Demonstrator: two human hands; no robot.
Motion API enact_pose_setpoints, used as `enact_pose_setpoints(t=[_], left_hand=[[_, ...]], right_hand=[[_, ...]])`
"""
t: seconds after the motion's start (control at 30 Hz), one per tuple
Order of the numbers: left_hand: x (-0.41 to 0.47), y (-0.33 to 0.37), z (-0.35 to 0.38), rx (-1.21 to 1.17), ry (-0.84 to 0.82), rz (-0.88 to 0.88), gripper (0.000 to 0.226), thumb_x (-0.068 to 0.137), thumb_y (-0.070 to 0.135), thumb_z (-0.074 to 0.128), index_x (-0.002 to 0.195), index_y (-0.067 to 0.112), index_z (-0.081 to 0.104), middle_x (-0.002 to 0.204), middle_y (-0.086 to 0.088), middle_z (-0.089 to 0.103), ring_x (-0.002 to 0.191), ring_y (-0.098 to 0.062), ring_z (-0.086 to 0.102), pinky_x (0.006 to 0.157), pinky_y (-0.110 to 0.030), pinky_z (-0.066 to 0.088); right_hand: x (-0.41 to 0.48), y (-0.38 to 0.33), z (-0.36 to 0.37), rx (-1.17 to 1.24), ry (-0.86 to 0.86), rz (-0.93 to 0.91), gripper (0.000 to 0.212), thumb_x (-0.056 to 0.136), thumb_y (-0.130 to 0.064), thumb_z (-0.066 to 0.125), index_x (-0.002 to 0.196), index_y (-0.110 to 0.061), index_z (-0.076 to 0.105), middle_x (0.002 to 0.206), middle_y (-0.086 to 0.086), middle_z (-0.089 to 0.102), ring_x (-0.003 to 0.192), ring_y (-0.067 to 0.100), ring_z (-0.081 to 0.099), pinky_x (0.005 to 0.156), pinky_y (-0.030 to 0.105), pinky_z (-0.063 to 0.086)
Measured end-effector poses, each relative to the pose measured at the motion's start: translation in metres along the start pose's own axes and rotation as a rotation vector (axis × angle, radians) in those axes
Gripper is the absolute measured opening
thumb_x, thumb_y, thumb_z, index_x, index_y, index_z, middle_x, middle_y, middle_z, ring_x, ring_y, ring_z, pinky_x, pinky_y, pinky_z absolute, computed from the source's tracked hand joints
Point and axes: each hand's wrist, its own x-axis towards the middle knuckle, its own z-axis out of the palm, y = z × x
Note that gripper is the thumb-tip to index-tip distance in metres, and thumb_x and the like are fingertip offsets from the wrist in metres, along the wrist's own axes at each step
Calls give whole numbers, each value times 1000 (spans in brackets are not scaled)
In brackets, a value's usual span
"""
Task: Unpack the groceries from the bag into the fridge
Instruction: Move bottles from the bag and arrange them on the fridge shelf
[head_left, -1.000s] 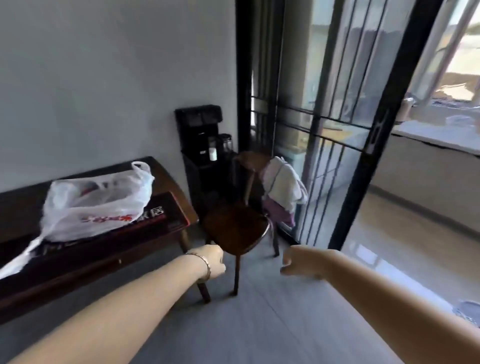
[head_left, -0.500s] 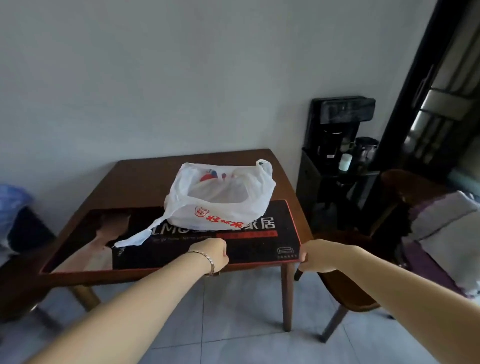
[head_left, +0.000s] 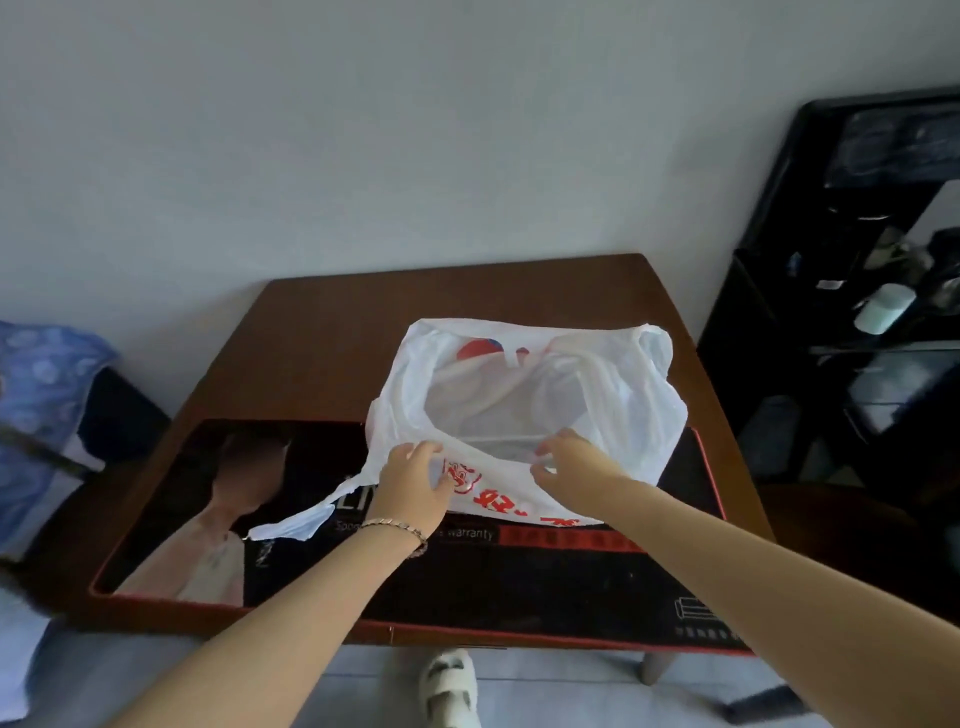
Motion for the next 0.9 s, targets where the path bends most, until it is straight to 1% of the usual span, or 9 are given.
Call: enact_pose_setpoints(t=[0.13,0.2,0.27,0.3,0.37,0.47,0.63,0.73,0.9], left_hand=[[47,-25,2,-140,82,-14,46,90,24,56,134,24,45,140,-10,30,127,-26,36,101,-33,38],[69,-34,2,-160,62,-24,49,88,25,57,135,26,44,146,-8,20,133,-25,28,105,-34,36],[89,-46,4,-143,17,-39,51,85,32,60,134,29,45,151,-9,12,138,-26,23,107,-36,34],[99,-51,6,-120,5,-42,54,83,39,62,133,31,45,151,-11,13,137,-28,25,106,-38,37],[115,-58,9,-58,-27,-70,69,73,57,64,135,38,39,151,-12,12,135,-30,27,101,-42,41],[133,-62,12,17,-151,-158,88,63,61,70,137,42,26,151,-12,6,135,-32,25,94,-40,42],[146,-85,-2,-23,-389,-87,65,83,1,49,138,32,33,138,-11,30,105,-30,51,78,-34,50],[140,-101,-21,-110,-331,6,63,88,-2,39,137,38,38,132,-5,38,91,-24,58,70,-31,53],[119,-110,-50,34,-106,215,54,88,-5,42,130,29,49,147,-4,28,92,-21,58,61,-24,45]], right_hand=[[66,-17,50,-7,30,114,34,96,-28,41,122,-11,55,125,11,53,117,23,51,95,27,38],[86,-21,60,-25,-31,34,40,91,-54,33,88,-41,70,74,-19,64,65,-8,60,80,5,29],[95,-35,71,-85,-164,89,55,98,-36,16,85,-46,68,54,-23,47,40,-10,38,103,11,22],[101,-49,68,-48,-334,136,48,101,-24,19,106,-34,66,67,-18,54,50,-6,43,101,19,34],[84,-70,72,-24,-178,15,40,99,-12,29,131,-22,51,98,-2,64,67,5,49,69,18,42],[76,-80,77,256,-167,27,37,96,-10,35,123,-22,57,88,-16,60,66,-4,44,64,10,30],[61,-80,81,227,-265,-81,37,98,-17,38,131,-27,53,130,-4,55,117,15,49,94,18,33],[66,-80,78,271,-241,-70,40,100,-16,36,135,-29,48,136,-7,52,122,11,47,94,10,29],[73,-94,78,254,-256,-83,38,101,-23,35,135,-36,46,131,-4,52,116,14,47,99,21,36]])
